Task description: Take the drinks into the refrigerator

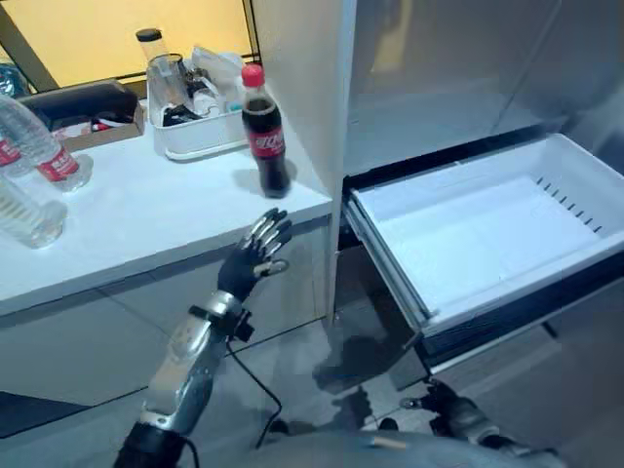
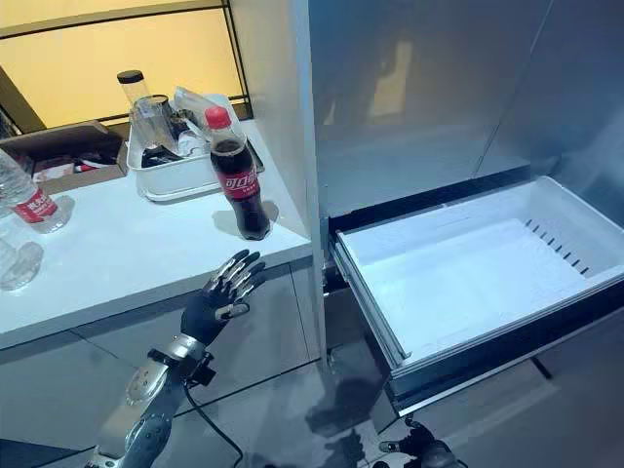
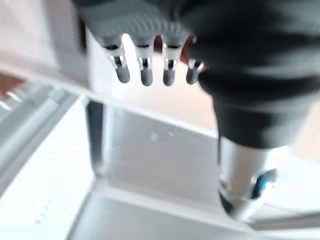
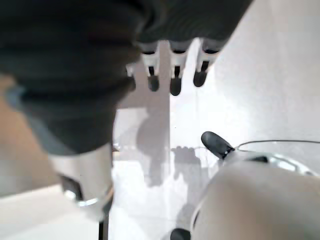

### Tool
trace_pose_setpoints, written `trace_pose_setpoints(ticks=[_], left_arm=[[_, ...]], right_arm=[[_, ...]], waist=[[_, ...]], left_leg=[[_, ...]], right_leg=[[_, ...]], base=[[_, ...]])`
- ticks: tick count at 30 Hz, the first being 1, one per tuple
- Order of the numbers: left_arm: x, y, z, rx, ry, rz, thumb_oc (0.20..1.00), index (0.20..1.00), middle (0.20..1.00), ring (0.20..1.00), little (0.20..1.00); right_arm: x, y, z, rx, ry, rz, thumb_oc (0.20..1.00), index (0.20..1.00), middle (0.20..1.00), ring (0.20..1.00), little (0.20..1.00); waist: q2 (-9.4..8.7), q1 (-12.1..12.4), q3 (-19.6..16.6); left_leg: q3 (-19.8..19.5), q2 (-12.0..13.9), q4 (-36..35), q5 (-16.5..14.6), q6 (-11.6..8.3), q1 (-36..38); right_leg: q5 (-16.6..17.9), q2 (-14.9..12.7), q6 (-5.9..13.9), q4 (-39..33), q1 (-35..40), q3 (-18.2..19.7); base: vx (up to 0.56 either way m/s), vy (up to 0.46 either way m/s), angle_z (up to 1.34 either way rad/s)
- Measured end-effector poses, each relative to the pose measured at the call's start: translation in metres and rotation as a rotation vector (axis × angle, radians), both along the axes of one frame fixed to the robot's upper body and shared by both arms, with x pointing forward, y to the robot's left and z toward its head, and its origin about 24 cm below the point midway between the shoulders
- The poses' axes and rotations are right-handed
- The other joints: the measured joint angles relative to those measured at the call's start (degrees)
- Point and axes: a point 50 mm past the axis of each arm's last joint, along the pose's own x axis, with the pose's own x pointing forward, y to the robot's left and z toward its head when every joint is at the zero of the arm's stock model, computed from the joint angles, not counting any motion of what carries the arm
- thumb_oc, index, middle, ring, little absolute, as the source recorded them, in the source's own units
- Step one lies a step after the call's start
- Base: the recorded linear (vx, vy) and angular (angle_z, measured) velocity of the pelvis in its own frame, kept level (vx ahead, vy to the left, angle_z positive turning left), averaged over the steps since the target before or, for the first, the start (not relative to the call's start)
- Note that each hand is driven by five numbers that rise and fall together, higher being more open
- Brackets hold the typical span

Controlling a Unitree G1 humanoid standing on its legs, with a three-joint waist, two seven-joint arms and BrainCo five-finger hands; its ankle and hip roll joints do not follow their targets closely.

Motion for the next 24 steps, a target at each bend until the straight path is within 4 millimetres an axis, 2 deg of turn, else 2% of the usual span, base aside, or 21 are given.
trace_pose_setpoints(ticks=[6,10,12,14,17,20,24], left_arm=[[0.006,-0.001,0.008,-0.044,-0.018,0.015,1.000,1.000,1.000,1.000,1.000],[0.007,-0.006,0.007,-0.117,0.015,0.077,1.000,1.000,1.000,1.000,1.000],[0.008,-0.002,0.006,-0.103,0.031,0.129,1.000,1.000,1.000,1.000,1.000],[0.009,0.008,0.006,-0.086,0.030,0.198,1.000,1.000,1.000,1.000,1.000],[0.010,0.036,0.005,-0.043,0.035,0.388,1.000,1.000,1.000,1.000,1.000],[0.008,0.050,0.006,-0.017,0.021,0.478,1.000,1.000,1.000,1.000,1.000],[0.009,0.075,-0.005,0.048,0.072,0.636,1.000,1.000,1.000,1.000,1.000]], right_arm=[[-0.001,0.006,-0.001,0.008,0.011,0.040,1.000,1.000,1.000,1.000,1.000],[-0.001,0.010,-0.002,0.012,0.012,0.046,1.000,1.000,1.000,1.000,1.000],[-0.001,0.014,-0.003,0.014,0.009,0.044,1.000,1.000,1.000,1.000,1.000],[-0.001,0.015,-0.003,0.012,0.005,0.042,1.000,1.000,1.000,1.000,1.000],[-0.001,0.012,-0.002,0.000,0.001,0.038,1.000,1.000,1.000,1.000,1.000],[-0.002,0.011,-0.003,-0.007,0.004,0.034,1.000,1.000,1.000,1.000,1.000],[-0.002,0.011,-0.002,-0.007,0.001,0.033,1.000,1.000,1.000,1.000,1.000]], waist=[[-0.17,0.0,-1.1],[-0.27,0.0,-1.4],[-0.26,0.0,-1.4],[-0.19,-0.1,-1.4],[-0.19,0.0,-1.4],[-0.21,0.1,-1.4],[-0.08,0.0,-1.5]], left_leg=[[0.0,0.0,0.0,0.0,-0.01,0.0],[0.0,-0.1,0.0,0.0,0.00,0.0],[0.0,0.0,0.0,0.0,0.00,0.0],[0.0,0.0,0.0,0.0,0.00,0.0],[0.0,0.0,0.0,0.0,0.00,-0.1],[0.0,0.0,0.0,0.0,0.01,-0.1],[0.0,0.0,0.0,0.0,0.01,-0.1]], right_leg=[[0.0,0.0,0.02,0.0,-0.1,0.1],[0.0,-0.1,0.06,0.0,-0.1,0.1],[0.1,0.0,0.04,0.0,-0.1,0.1],[0.1,0.0,0.03,0.0,-0.1,0.1],[0.1,0.0,0.03,0.0,-0.2,0.1],[0.1,0.0,0.03,0.0,-0.2,0.1],[0.1,0.0,0.03,0.0,-0.2,0.1]], base=[[0.00,-0.026,-0.14],[0.00,0.000,0.00],[0.00,0.000,0.00],[0.00,0.000,0.00],[0.00,0.000,0.00],[0.00,0.000,0.00],[0.00,0.000,0.00]])
